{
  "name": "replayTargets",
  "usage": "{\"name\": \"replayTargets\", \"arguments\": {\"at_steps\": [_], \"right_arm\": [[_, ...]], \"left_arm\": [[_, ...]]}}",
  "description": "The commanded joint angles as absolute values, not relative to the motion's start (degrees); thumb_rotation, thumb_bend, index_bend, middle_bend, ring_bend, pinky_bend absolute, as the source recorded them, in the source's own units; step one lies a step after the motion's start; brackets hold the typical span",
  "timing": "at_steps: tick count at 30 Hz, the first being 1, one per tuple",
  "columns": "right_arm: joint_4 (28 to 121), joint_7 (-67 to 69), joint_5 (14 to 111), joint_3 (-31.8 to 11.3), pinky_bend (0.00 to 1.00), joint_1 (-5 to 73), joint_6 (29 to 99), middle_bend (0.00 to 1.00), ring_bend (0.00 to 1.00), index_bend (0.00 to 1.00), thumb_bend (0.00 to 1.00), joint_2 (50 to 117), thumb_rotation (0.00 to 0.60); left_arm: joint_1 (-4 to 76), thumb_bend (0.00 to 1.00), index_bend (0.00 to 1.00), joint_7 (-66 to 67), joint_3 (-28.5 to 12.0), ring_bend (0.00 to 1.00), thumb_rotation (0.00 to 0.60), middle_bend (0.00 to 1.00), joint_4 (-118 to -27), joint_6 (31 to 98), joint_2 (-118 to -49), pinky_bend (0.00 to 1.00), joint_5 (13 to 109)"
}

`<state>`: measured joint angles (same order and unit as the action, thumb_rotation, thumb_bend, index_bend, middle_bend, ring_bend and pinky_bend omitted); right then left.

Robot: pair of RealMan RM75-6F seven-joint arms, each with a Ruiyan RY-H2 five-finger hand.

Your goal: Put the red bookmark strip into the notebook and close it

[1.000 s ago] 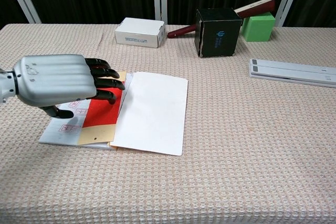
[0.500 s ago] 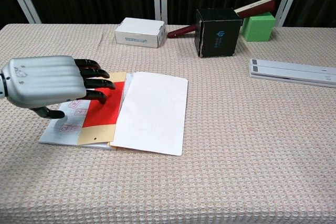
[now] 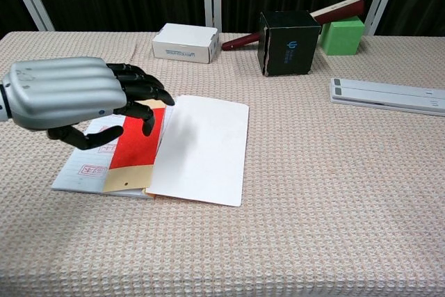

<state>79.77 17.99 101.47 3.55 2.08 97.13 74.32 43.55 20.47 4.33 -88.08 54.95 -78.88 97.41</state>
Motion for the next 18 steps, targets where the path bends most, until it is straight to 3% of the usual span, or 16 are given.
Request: {"name": "replayTargets", "arguments": {"at_steps": [1, 18], "right_arm": [[79.54, 18.25, 101.34, 3.56, 0.23, 1.98, 97.19, 0.27, 0.17, 0.29, 0.18, 74.33, 0.6], [78.46, 19.2, 101.27, 3.6, 0.23, 1.77, 97.41, 0.27, 0.17, 0.29, 0.18, 74.63, 0.6]], "left_arm": [[43.76, 0.59, 0.38, 21.31, 4.31, 0.04, 0.6, 0.09, -87.99, 53.95, -79.84, 0.1, 97.08], [42.32, 0.58, 0.37, 24.56, 4.74, 0.03, 0.6, 0.08, -86.73, 53.4, -83.56, 0.1, 95.77]]}}
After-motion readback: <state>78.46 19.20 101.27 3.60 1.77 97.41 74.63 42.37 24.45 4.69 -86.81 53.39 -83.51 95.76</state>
